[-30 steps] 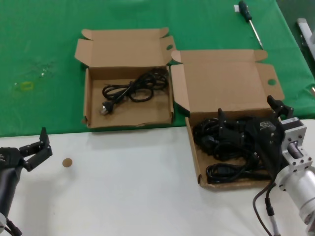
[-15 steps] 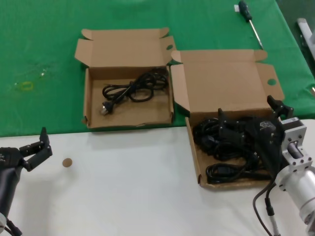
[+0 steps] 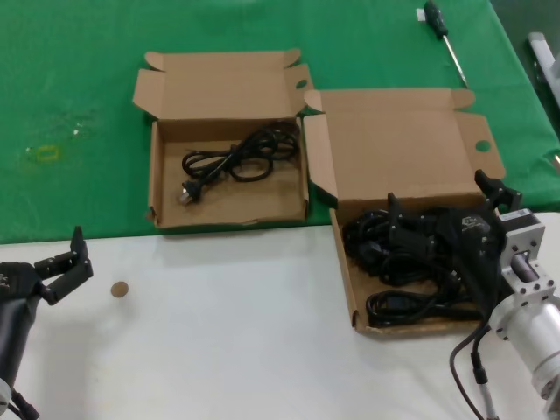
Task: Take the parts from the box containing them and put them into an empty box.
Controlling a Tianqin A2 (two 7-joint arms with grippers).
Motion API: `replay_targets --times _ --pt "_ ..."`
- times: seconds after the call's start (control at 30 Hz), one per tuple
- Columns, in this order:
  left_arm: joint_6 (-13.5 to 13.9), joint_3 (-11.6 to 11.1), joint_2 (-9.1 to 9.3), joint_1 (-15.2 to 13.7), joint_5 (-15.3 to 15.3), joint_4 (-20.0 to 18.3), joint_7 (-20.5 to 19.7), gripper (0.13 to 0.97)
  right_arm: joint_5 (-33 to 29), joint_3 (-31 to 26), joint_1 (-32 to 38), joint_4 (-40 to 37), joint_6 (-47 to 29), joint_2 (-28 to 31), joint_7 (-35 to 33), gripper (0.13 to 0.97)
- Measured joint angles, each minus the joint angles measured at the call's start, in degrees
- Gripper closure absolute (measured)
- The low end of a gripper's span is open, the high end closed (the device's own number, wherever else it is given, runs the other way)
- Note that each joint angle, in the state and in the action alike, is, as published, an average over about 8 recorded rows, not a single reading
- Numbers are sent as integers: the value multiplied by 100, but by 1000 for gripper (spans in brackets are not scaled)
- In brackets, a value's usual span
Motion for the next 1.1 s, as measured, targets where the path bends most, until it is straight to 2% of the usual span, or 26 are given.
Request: replay_targets --times 1.1 --pt "0 0 0 0 0 0 0 132 0 0 0 0 0 0 0 129"
